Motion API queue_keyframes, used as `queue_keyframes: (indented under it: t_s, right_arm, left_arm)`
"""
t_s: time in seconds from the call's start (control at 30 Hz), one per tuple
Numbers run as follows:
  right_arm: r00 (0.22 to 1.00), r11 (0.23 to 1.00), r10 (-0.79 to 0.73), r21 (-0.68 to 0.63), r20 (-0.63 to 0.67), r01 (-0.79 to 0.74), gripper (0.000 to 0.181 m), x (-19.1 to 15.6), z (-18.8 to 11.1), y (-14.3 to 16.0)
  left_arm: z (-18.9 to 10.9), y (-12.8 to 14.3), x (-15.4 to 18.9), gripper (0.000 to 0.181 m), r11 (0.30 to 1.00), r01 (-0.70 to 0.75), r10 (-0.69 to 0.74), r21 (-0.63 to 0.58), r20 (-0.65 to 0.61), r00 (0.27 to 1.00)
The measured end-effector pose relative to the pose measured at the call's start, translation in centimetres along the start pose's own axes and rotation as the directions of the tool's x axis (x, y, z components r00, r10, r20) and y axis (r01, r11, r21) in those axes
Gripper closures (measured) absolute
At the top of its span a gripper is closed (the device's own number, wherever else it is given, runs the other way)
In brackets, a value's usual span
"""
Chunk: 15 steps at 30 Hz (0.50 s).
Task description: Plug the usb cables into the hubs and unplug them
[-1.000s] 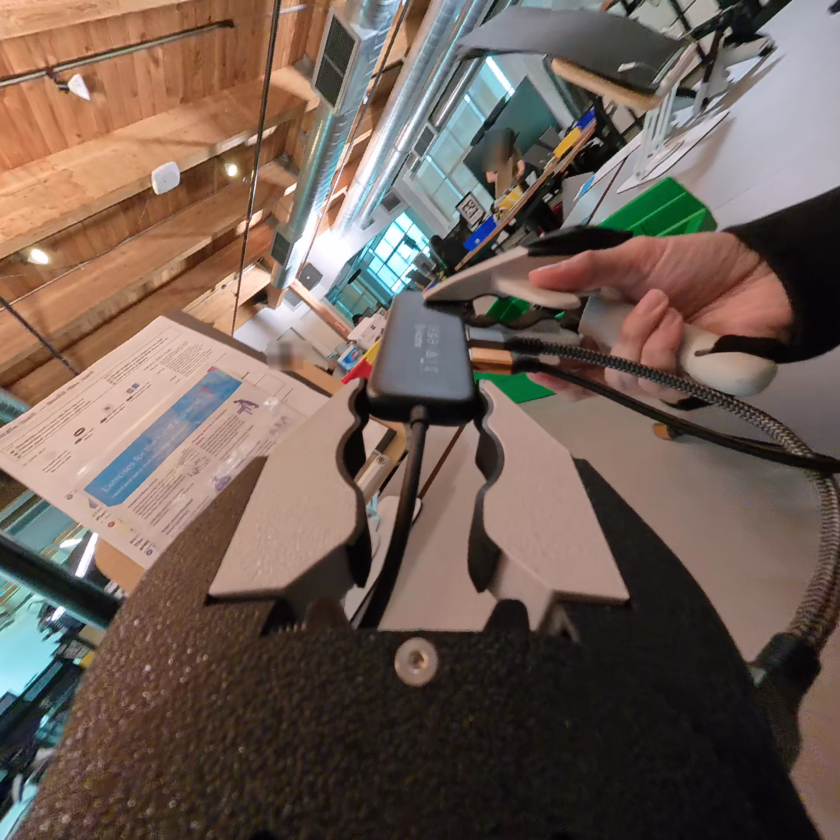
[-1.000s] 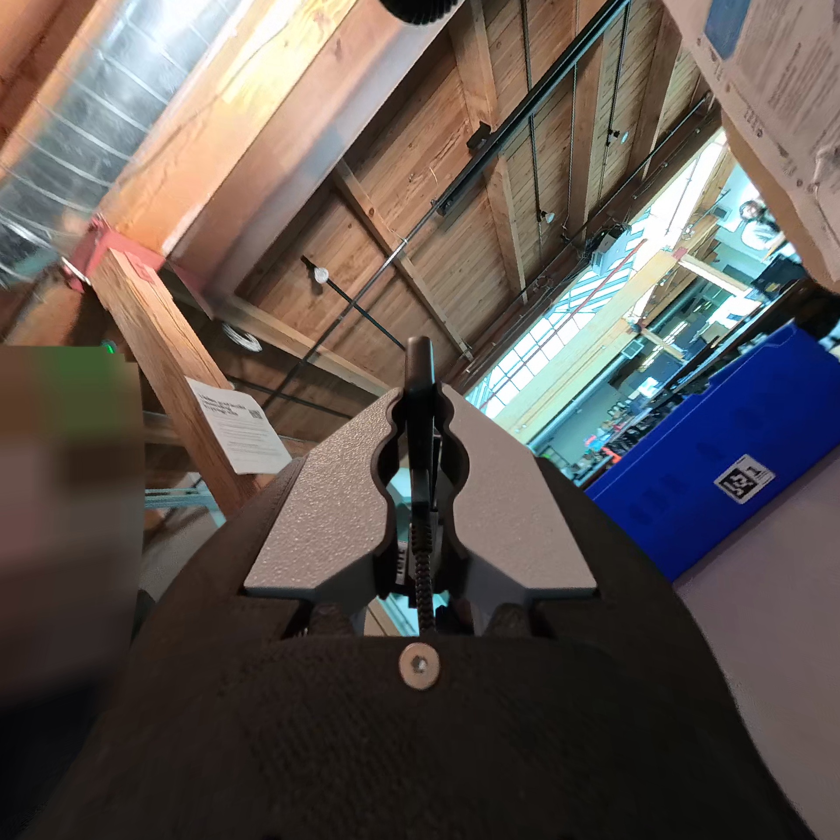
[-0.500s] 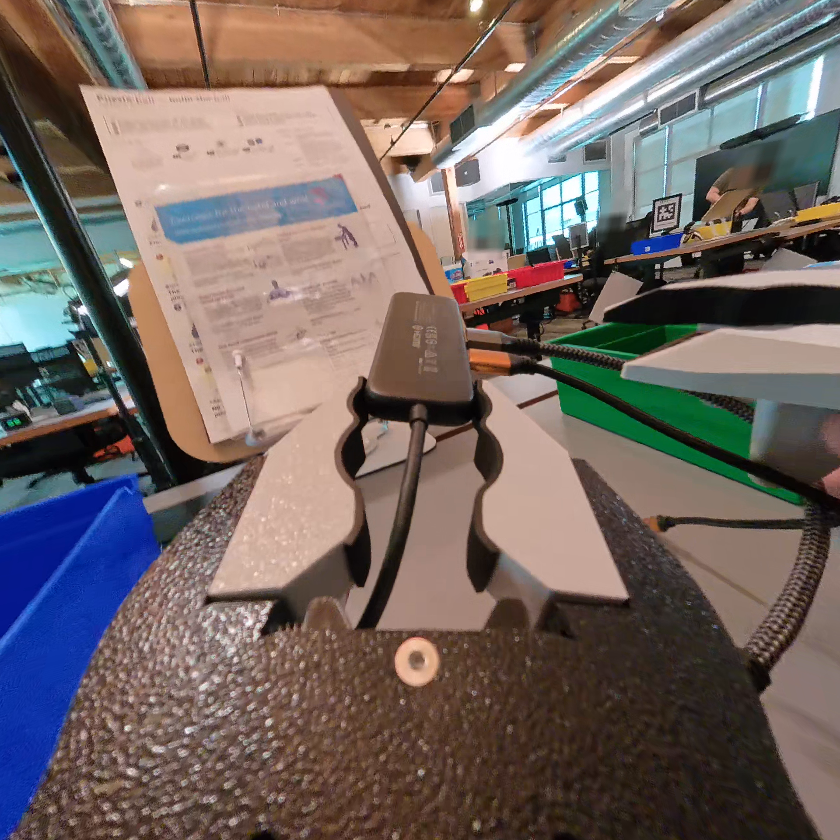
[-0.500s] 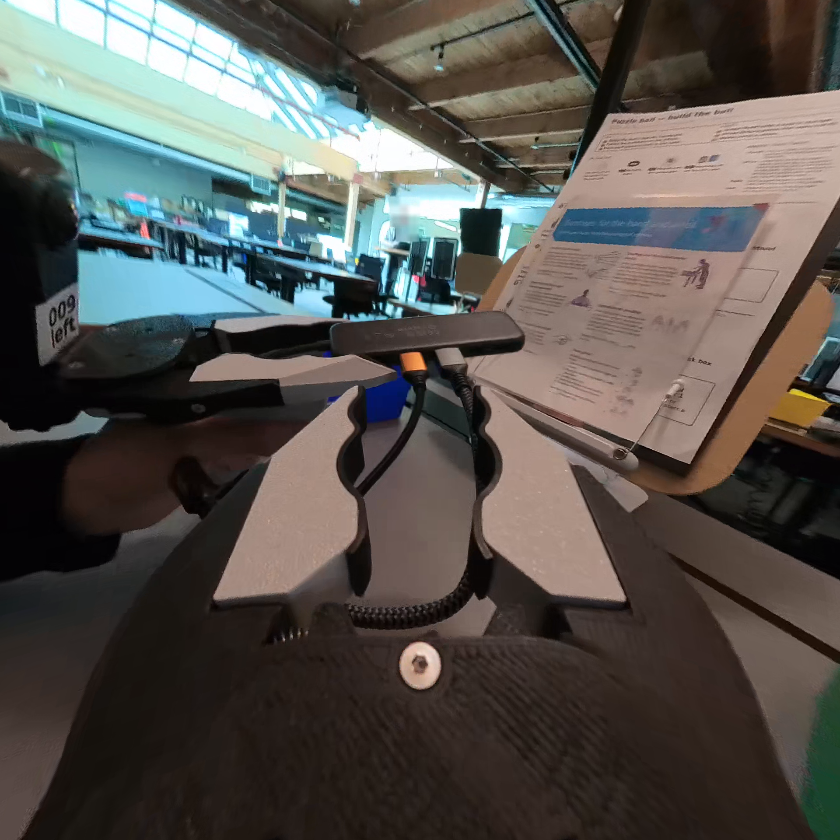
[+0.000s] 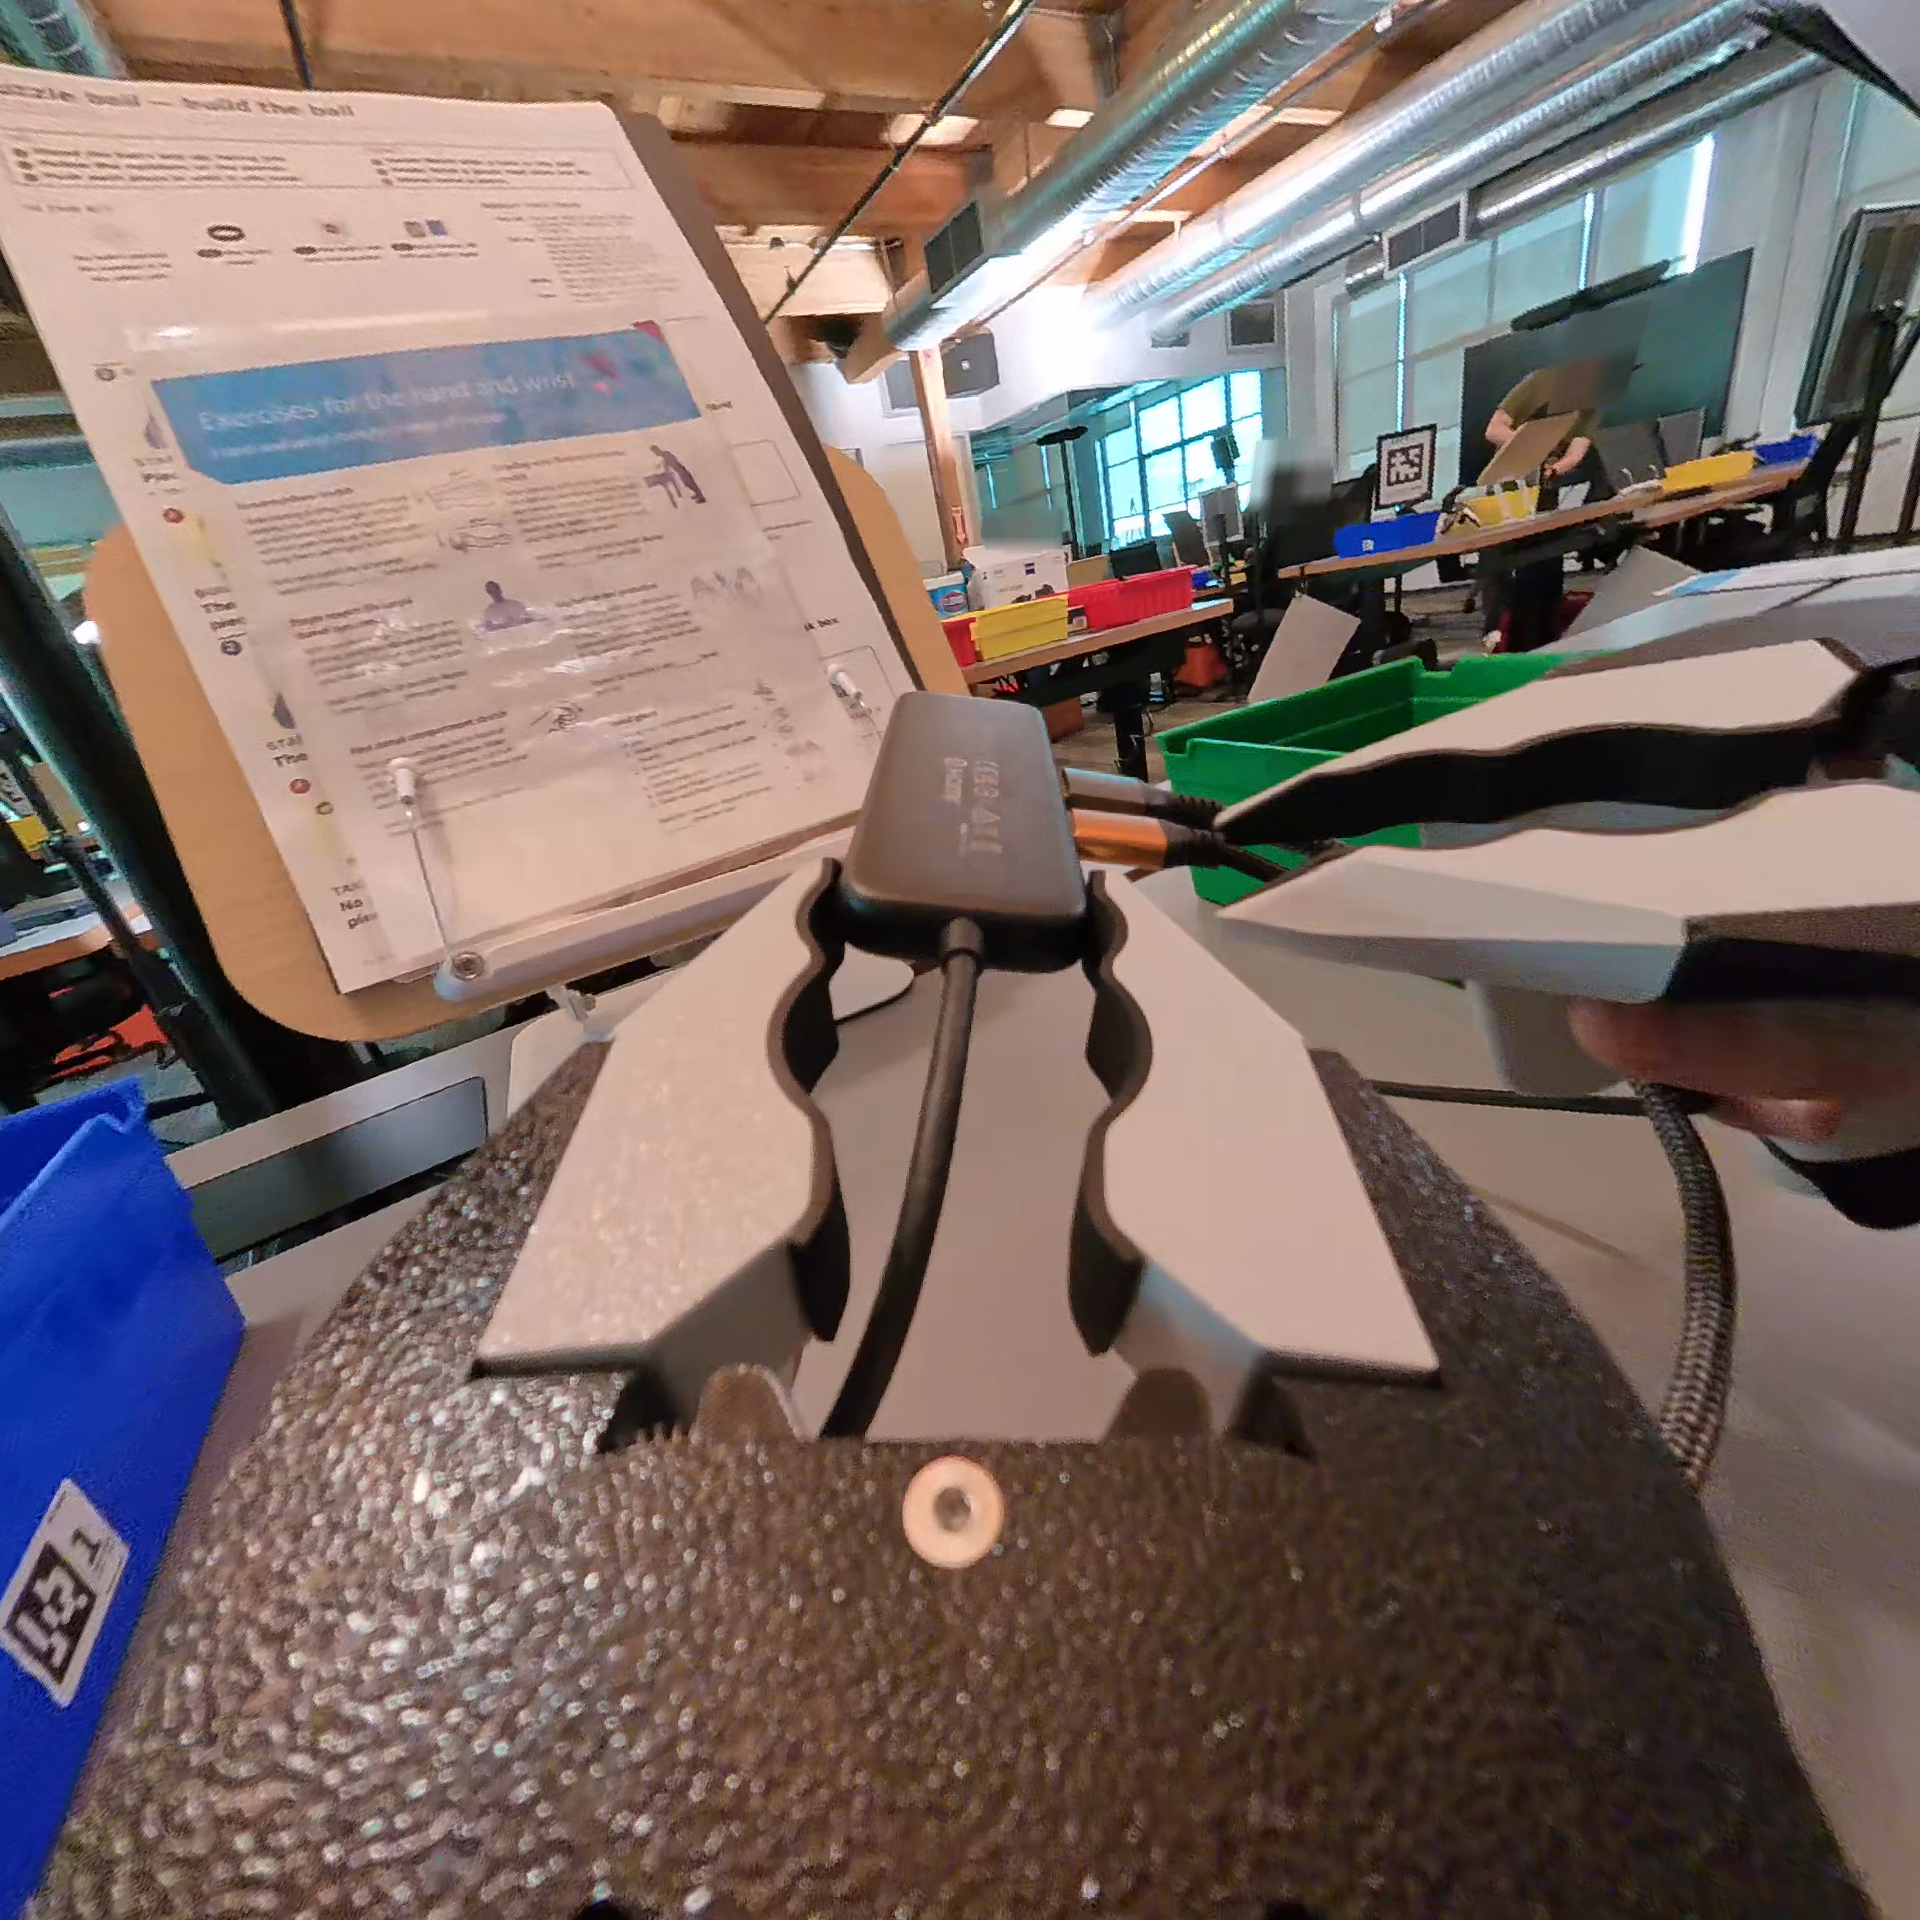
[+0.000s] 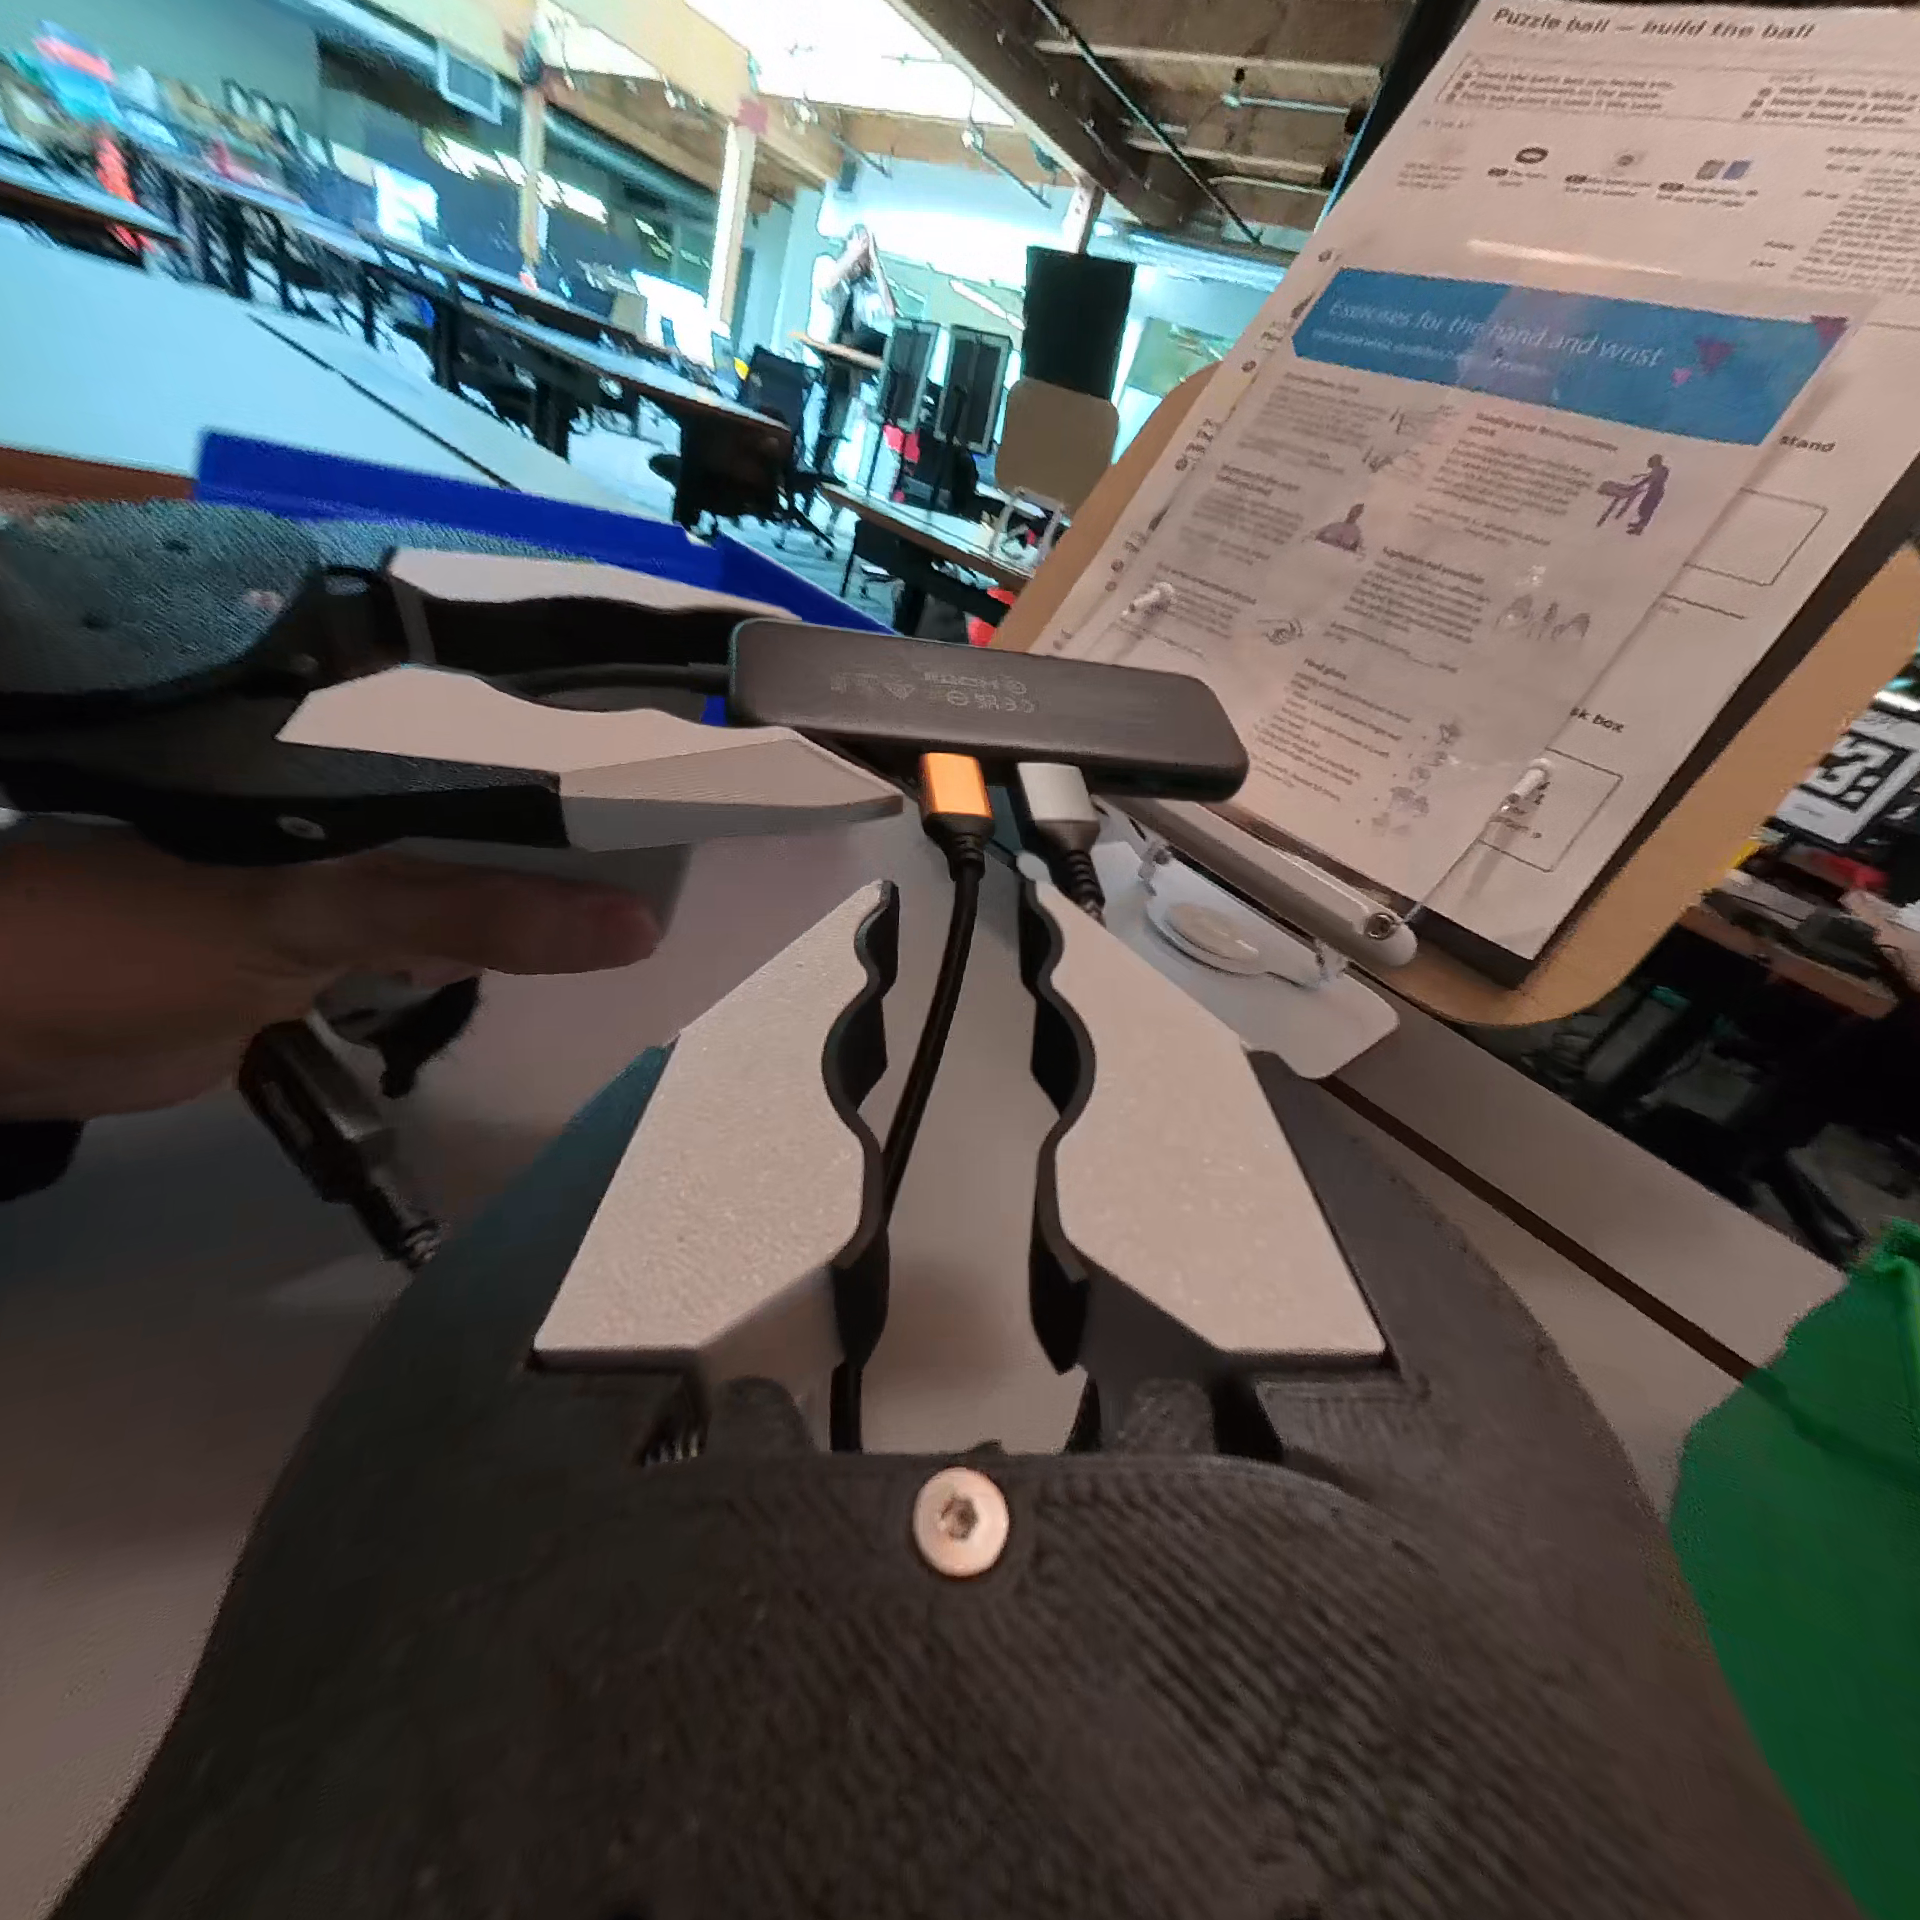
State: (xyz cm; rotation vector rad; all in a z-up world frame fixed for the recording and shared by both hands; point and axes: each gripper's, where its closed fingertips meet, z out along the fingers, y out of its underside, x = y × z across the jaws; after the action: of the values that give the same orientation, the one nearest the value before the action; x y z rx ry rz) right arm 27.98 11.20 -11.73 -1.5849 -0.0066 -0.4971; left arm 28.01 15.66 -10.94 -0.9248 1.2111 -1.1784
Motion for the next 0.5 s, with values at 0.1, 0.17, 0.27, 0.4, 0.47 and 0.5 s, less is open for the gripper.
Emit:
queue_keyframes:
  t_s: [0.1,0.17,0.27,0.4,0.47,0.5]
  right_arm:
    - [1.0,1.0,-0.015,-0.023,-0.009,0.015,0.16,-0.19,0.36,0.6]
    - [0.999,0.999,0.036,-0.002,0.002,-0.036,0.158,-0.26,0.41,0.44]
    - [0.991,0.99,0.129,0.056,0.032,-0.131,0.16,-0.12,0.22,-0.3]
    - [0.974,0.975,0.216,0.037,0.074,-0.219,0.165,-0.31,0.43,0.16]
    - [0.971,0.971,0.231,0.05,0.063,-0.234,0.169,-0.07,0.35,0.04]
    - [0.968,0.967,0.241,0.063,0.066,-0.245,0.171,0.02,0.21,-0.18]
  left_arm:
    - [0.1,0.15,0.68,0.137,1.0,-0.015,0.016,0.005,-0.026,1.0]
    - [0.04,0.03,0.71,0.137,1.0,-0.012,0.013,0.013,-0.03,0.999]
    - [0.01,0.06,0.61,0.137,1.0,0.006,-0.005,0.019,-0.035,0.999]
    - [0.07,0.34,0.62,0.137,1.0,0.02,-0.019,0.016,-0.038,0.999]
    - [0.05,0.22,0.68,0.137,0.999,0.027,-0.026,0.021,-0.043,0.999]
    - [0.02,0.07,0.71,0.137,0.999,0.031,-0.029,0.028,-0.045,0.999]
